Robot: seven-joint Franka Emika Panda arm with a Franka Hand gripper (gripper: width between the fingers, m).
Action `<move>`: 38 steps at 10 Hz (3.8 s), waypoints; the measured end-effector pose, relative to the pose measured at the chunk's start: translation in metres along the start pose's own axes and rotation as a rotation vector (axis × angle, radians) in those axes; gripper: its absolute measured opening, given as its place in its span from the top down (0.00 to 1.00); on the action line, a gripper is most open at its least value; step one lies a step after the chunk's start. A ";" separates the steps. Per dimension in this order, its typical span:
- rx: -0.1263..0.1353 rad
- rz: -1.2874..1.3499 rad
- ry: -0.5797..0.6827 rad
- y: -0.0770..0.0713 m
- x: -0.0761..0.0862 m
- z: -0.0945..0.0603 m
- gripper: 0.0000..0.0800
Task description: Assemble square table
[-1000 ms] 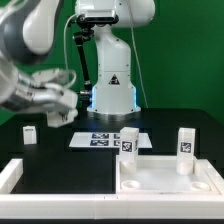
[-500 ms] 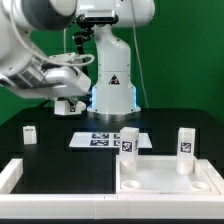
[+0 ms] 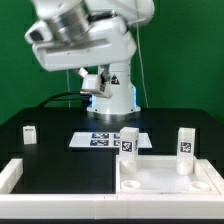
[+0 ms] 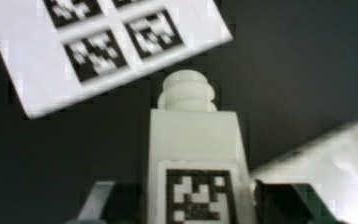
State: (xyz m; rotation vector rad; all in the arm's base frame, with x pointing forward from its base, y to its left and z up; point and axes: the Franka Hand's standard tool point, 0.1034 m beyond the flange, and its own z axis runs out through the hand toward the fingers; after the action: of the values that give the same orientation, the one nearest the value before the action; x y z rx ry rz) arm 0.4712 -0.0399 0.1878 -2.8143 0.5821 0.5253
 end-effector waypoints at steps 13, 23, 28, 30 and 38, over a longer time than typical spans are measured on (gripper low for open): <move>-0.054 0.137 0.890 -0.127 0.017 0.001 0.64; -0.287 -0.031 0.909 -0.214 0.045 0.053 0.64; -0.188 -0.220 0.882 -0.215 0.053 0.073 0.64; -0.165 -0.211 0.858 -0.221 0.051 0.076 0.64; -0.089 -0.547 0.978 -0.218 0.081 0.080 0.64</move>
Offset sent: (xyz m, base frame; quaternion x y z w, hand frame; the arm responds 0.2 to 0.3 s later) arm 0.0000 0.0000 0.0000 0.0000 0.1938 0.0000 0.9810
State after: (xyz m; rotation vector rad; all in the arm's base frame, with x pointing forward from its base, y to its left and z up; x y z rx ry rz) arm 0.6078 0.1505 0.1135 -2.9682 -0.1165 -0.9778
